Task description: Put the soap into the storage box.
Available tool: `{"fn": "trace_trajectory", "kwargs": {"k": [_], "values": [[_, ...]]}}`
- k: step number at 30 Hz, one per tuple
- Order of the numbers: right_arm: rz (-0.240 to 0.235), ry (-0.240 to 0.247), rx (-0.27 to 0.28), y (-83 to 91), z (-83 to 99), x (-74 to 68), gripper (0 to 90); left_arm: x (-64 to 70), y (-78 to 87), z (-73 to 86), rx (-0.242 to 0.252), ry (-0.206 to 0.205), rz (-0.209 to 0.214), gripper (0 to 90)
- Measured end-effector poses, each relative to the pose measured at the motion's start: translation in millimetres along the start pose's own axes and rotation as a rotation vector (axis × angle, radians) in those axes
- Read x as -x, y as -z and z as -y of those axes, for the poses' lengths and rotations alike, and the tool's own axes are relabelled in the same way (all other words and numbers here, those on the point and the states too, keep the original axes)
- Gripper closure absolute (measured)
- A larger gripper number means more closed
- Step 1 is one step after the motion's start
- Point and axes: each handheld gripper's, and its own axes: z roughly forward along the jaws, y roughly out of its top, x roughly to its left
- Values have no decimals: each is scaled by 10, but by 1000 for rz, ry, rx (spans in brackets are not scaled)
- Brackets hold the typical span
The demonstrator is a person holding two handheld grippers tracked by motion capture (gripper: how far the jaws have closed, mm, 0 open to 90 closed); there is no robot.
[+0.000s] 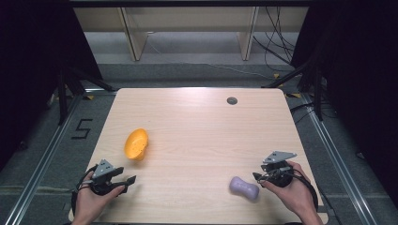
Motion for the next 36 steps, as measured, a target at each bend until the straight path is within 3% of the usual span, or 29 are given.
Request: {"fn": "trace_trajectory", "kwargs": {"k": [3, 4, 12, 13, 14, 16, 20, 23, 24, 25, 27, 30, 34, 36], "values": [[-1, 41, -34, -27, -8, -19, 583, 4, 3, -3, 2, -9, 4, 346], [13, 99, -34, -49, -8, -8, 589, 4, 2, -3, 3, -10, 4, 346], [-45, 254, -206, -28, -186, -118, 575, 2, 11, 5, 4, -14, 17, 341], [-77, 278, -250, -30, -231, -133, 561, -1, 15, 3, -5, -20, 20, 341], [-77, 278, -250, -30, -231, -133, 561, 0, 10, 6, -1, -23, 22, 341], [-116, 317, -314, -63, -295, -154, 509, 2, 15, 4, -4, -26, 23, 341], [-108, 362, -343, -105, -370, -180, 510, 3, 15, 7, 2, -14, 21, 340], [-160, 407, -432, -155, -430, -234, 449, 7, 10, 6, 6, -11, 20, 339], [-166, 426, -449, -176, -449, -254, 431, 2, 17, 2, 0, -29, 22, 338], [-182, 444, -462, -205, -461, -268, 403, 11, 12, 3, 7, -22, 27, 338], [-173, 454, -502, -250, -480, -313, 380, 6, 14, 1, 0, -35, 25, 337], [-178, 519, -534, -354, -533, -341, 363, 13, 10, 3, 9, -26, 25, 336], [-181, 536, -548, -412, -553, -380, 374, 14, 9, 4, 10, -27, 22, 336], [-183, 519, -566, -445, -554, -416, 391, 12, 16, 3, 1, -37, 14, 335]]}}
